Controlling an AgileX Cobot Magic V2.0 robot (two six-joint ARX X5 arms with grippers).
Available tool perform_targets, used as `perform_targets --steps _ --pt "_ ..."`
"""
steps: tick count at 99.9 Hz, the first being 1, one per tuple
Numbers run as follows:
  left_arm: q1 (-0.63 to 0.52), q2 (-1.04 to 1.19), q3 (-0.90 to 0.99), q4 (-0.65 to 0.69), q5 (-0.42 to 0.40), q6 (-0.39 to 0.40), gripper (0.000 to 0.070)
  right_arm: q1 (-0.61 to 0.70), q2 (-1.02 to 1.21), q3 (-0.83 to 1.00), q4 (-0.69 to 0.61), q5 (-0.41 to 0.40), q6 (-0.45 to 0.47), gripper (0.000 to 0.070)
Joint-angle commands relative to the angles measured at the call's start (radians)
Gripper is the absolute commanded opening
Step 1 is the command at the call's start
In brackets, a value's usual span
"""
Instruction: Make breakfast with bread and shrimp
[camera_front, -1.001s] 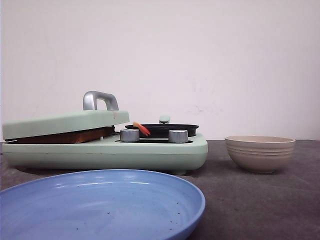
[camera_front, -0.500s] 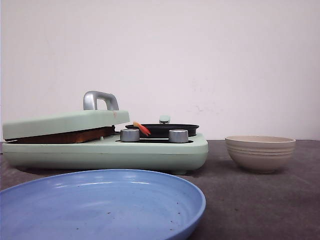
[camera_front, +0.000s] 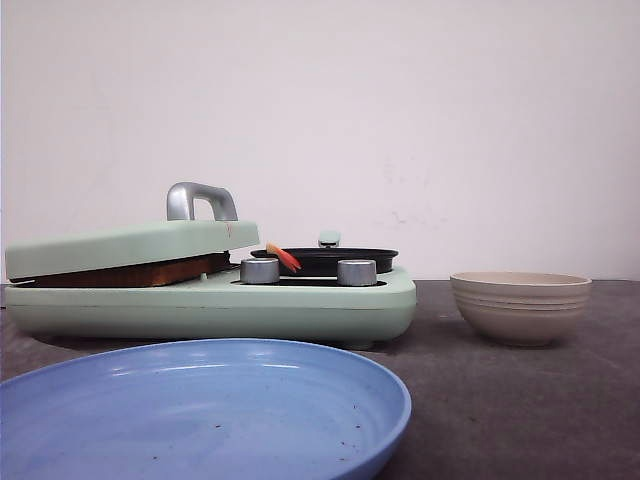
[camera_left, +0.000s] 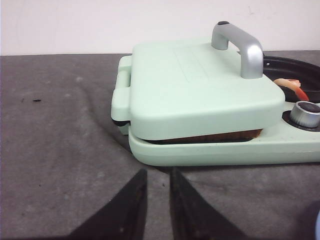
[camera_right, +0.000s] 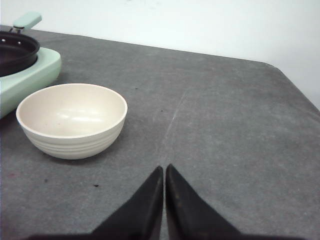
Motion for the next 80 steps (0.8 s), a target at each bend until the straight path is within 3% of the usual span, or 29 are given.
perform_targets --steps 1,80 --pt "-0.001 -0.001 -0.018 0.011 0.002 -0.005 0.0005 0.002 -0.002 -0.005 -0.011 -0.003 0.027 0.0" --pt "-0.001 -0.001 -0.018 0.011 0.002 -0.005 0.0005 0.005 -0.002 -0.004 0.023 0.001 0.025 0.0"
